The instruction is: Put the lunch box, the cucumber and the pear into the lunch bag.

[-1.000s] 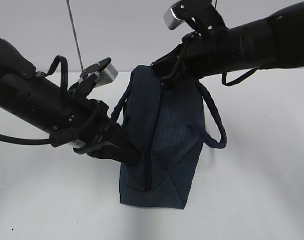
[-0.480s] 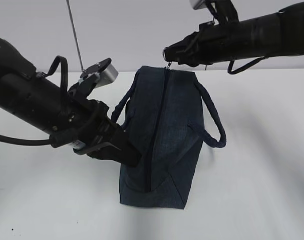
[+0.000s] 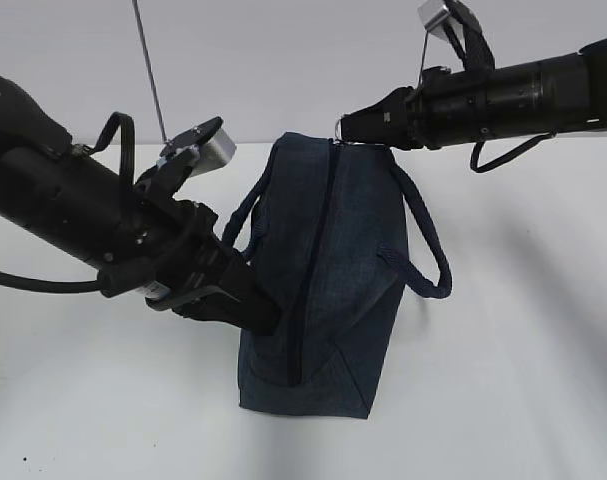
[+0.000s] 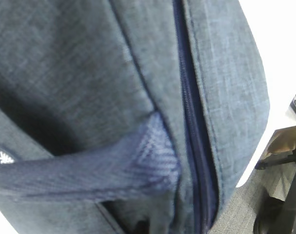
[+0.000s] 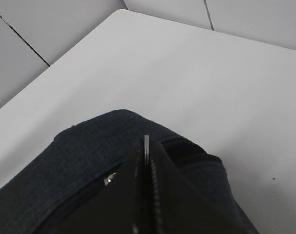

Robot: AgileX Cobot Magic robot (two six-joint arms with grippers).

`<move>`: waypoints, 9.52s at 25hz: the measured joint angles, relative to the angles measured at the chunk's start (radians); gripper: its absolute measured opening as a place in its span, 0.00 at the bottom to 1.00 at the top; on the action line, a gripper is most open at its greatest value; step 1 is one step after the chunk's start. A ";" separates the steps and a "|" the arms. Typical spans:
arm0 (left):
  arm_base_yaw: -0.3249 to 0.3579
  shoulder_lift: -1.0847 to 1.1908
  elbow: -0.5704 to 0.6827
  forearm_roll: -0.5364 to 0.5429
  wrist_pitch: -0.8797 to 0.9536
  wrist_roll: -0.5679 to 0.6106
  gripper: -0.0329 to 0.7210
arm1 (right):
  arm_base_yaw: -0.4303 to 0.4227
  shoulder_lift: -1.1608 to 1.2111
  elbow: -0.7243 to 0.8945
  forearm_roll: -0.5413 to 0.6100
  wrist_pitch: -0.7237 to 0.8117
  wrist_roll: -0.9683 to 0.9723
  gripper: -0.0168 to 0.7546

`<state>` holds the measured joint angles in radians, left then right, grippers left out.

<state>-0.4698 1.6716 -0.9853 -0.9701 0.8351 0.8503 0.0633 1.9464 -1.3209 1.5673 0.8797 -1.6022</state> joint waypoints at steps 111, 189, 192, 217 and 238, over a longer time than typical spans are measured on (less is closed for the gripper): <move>0.087 0.293 -0.533 -0.149 -0.016 -0.028 0.07 | -0.120 0.274 -0.284 -0.135 0.203 0.363 0.44; 0.087 -0.842 0.039 1.055 0.315 -0.894 0.50 | -0.120 -1.360 0.404 -1.581 0.359 1.455 0.49; 0.087 -0.956 0.129 1.038 0.274 -0.894 0.50 | -0.120 -1.459 0.513 -1.583 0.335 1.458 0.49; 0.087 -1.687 0.461 0.981 0.275 -0.895 0.50 | -0.120 -1.931 0.820 -1.587 0.279 1.477 0.49; 0.087 -1.688 0.463 0.976 0.274 -0.891 0.49 | -0.120 -1.931 0.820 -1.589 0.277 1.478 0.49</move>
<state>-0.3832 -0.0163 -0.5227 0.0063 1.1090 -0.0406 -0.0570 0.0155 -0.5004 -0.0218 1.1568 -0.1241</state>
